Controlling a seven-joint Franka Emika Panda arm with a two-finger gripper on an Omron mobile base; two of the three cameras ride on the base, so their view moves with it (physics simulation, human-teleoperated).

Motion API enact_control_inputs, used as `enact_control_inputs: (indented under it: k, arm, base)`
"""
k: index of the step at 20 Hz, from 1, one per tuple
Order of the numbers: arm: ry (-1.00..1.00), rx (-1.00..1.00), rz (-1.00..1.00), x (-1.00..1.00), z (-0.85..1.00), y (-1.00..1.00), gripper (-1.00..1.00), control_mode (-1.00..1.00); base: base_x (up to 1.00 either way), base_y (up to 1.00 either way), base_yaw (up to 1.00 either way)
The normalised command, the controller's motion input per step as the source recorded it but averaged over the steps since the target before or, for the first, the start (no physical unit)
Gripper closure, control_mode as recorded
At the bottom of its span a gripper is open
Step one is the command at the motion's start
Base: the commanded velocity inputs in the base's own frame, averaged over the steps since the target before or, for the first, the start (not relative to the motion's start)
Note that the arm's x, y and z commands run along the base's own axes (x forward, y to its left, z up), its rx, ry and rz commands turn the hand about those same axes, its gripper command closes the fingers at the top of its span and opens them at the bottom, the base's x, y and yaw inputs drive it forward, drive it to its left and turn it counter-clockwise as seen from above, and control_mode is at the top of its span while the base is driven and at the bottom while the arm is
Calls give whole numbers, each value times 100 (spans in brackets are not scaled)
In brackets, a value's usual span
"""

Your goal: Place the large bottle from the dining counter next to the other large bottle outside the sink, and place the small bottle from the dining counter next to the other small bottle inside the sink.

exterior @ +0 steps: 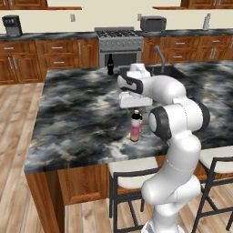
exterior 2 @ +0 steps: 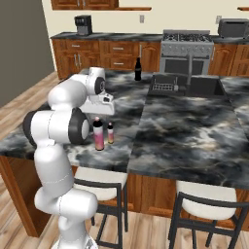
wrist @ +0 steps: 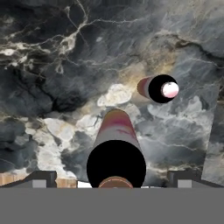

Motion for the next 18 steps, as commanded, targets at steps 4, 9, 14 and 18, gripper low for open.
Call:
enact_control_inputs:
  k: [4, 9, 14, 18]
  arm:
    - [0, 0, 0, -21, 5, 0, -100, -100]
    - [0, 0, 0, -22, -1, 0, -100, -100]
    - [0, 0, 0, 8, -4, 0, -100, -100]
    - [0, 0, 0, 28, 0, 0, -100, -100]
  base:
    - [0, 0, 0]
    - [0, 0, 0]
    - [0, 0, 0]
    - [0, 0, 0]
